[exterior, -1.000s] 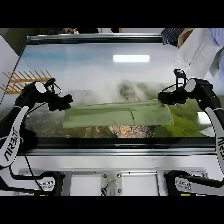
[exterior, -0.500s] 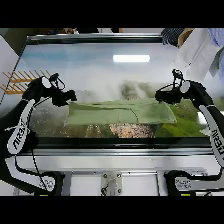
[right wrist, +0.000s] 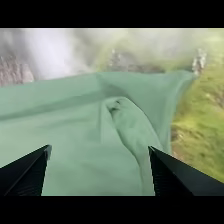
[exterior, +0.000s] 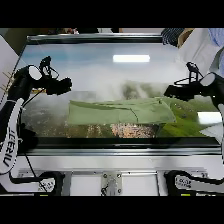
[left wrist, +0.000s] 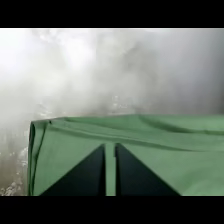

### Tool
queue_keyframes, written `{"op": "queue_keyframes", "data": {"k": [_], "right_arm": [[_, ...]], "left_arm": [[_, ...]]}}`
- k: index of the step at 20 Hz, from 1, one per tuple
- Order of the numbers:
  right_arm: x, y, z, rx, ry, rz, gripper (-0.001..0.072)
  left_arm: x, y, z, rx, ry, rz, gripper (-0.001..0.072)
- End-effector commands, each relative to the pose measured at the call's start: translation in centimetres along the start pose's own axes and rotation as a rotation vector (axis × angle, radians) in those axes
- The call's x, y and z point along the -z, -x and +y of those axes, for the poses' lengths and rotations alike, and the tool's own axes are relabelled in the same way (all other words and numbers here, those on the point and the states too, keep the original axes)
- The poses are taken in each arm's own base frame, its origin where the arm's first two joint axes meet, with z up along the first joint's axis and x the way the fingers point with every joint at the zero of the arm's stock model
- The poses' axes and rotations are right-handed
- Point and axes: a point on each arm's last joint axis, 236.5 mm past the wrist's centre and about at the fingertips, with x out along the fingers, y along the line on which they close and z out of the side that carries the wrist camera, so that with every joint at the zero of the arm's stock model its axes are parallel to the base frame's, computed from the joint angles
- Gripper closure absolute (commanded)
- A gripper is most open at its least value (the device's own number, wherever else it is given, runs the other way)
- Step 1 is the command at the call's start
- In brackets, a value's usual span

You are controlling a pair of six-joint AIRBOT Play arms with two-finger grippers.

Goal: Fold the clothes and pants, and hang the long-sleeved shirts on hangers.

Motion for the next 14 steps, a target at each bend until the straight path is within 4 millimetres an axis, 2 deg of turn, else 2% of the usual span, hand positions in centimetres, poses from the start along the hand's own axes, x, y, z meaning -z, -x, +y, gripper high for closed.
{"op": "queue_keyframes", "data": {"k": [1, 4, 8, 11, 14], "right_arm": [[2.6, 1.8, -4.3, -0.105, -0.070, 0.078, -0.0008], [2.9, 1.5, -7.6, -0.249, -0.213, 0.059, -0.0008], [5.1, -1.3, -9.4, -0.381, -0.264, 0.124, -0.0008], [6.4, -3.7, -9.5, -0.414, -0.283, 0.184, -0.0008], [7.3, -5.5, -8.8, -0.437, -0.285, 0.234, -0.0008]], "left_arm": [[2.9, 1.4, -2.5, 0.029, -0.058, -0.018, 0.0698], [6.6, 0.7, -5.0, 0.055, -0.113, 0.010, 0.0697], [11.3, -1.0, -8.5, 0.082, -0.169, 0.086, 0.0698], [13.0, -1.6, -11.1, 0.112, -0.225, 0.088, 0.0697], [13.7, -1.7, -12.8, 0.136, -0.242, 0.077, 0.0697]]}}
